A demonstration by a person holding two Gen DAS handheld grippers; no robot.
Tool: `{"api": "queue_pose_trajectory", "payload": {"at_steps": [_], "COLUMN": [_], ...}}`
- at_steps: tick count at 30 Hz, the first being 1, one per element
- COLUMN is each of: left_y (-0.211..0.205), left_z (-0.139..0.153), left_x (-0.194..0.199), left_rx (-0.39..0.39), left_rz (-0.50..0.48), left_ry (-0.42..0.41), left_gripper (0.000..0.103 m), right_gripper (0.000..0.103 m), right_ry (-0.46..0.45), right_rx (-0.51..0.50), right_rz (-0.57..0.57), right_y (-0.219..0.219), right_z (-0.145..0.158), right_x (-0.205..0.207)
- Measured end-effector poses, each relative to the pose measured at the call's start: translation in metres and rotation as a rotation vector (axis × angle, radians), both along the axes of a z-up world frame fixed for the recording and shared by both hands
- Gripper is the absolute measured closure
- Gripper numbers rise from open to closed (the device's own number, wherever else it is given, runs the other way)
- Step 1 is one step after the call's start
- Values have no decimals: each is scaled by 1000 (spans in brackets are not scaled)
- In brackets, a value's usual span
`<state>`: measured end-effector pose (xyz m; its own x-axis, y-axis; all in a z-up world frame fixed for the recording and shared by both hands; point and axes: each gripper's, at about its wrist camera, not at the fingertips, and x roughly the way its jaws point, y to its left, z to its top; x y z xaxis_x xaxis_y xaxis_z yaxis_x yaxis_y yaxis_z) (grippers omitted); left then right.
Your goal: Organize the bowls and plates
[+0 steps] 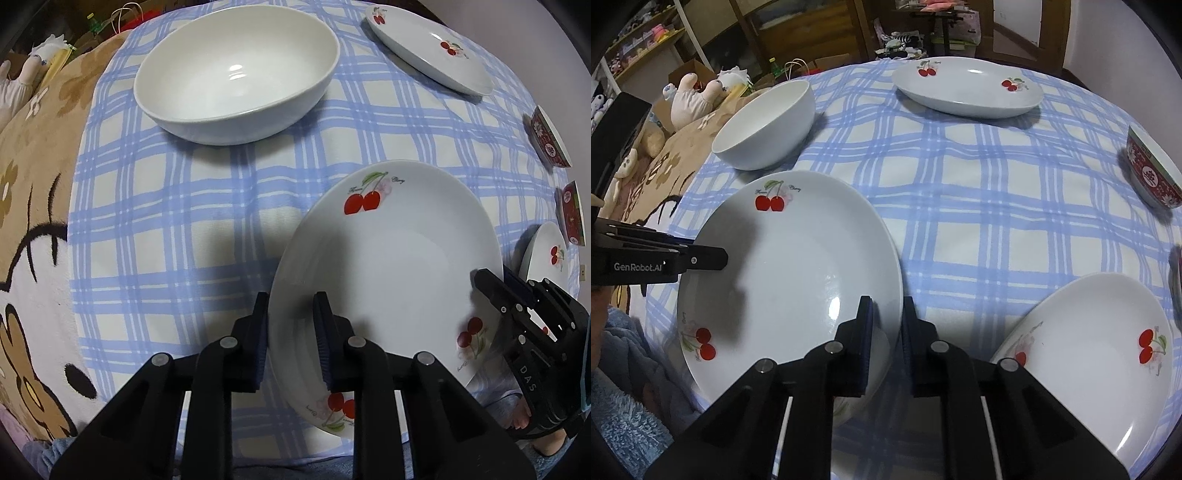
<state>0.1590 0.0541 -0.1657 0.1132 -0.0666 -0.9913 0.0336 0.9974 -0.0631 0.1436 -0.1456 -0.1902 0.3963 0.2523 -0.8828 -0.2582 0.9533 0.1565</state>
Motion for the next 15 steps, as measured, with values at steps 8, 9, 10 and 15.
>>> {"api": "queue_pose_trajectory", "payload": {"at_steps": [8, 9, 10, 15], "left_y": [-7, -6, -4, -9], "left_z": [10, 12, 12, 22], "left_x": [0, 0, -1, -4], "left_rx": [-2, -9, -14, -15], "left_rz": [0, 3, 5, -4], "left_ry": [-11, -12, -13, -29], "left_gripper": [81, 81, 81, 81], "right_gripper": [87, 87, 87, 87], "right_ry": [4, 1, -2, -6], "right_rx": [40, 44, 43, 63], "right_rz": [-12, -13, -15, -27], "right_y": [-7, -7, -8, -13], "right_z": [4, 5, 6, 13], "right_x": [-4, -5, -6, -9]}}
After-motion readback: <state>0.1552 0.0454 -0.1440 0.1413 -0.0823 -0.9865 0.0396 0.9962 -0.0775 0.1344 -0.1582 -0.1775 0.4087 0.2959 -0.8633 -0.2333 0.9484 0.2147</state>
